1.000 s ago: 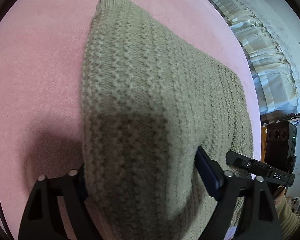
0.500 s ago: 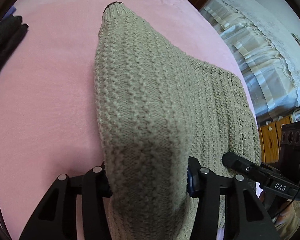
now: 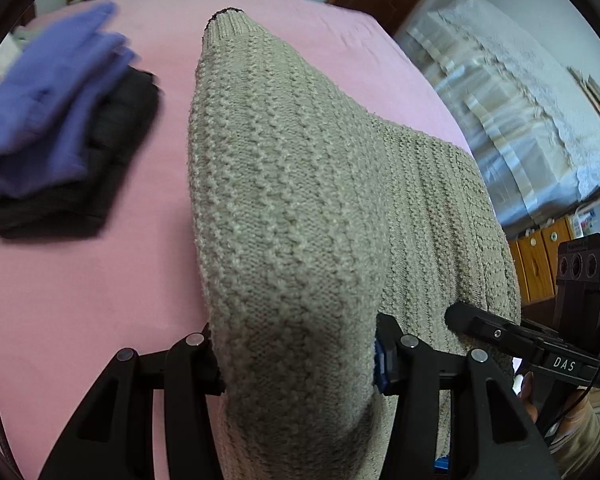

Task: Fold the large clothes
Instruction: 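Lift the cardigan with both tools and carry it to the dark clothes stack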

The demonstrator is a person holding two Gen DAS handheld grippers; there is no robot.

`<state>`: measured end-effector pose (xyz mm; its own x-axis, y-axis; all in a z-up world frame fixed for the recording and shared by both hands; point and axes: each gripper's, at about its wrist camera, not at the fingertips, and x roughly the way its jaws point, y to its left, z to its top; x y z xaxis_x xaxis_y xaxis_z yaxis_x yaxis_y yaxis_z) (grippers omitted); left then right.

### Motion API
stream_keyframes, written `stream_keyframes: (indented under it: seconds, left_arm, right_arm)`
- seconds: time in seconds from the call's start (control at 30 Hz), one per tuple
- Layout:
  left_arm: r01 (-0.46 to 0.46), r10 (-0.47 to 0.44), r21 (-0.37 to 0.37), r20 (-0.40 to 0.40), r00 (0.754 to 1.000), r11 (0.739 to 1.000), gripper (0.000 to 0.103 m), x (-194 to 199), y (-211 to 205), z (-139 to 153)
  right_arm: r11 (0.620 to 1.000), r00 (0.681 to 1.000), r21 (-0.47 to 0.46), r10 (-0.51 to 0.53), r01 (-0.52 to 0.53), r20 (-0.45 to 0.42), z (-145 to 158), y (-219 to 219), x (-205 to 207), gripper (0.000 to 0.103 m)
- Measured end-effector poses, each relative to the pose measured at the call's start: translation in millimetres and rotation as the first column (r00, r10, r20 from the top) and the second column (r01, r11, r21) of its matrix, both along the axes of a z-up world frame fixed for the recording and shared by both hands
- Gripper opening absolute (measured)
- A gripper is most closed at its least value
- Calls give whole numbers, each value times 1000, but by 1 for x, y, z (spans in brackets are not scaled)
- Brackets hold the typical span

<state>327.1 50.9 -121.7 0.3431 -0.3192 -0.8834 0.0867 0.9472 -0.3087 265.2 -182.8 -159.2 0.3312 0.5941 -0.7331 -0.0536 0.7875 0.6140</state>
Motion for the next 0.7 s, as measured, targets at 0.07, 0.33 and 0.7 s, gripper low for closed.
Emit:
stream_keyframes:
  seconds: [0.07,0.33,0.7]
  left_arm:
    - [-24,24,2,25,999,1000,50,5,34,22]
    - [-79,71,47,151,986,996,50,59,178,117]
    - [-88,74,66,185,980,994,51,219,324,138]
  right_arm:
    - [1000,999,11,22,-22,27,17,27,11,52]
    - [990,984,86,103,-116,143,90,162,91,52]
    - [980,979,153,103,-130,174,108,308,236,52]
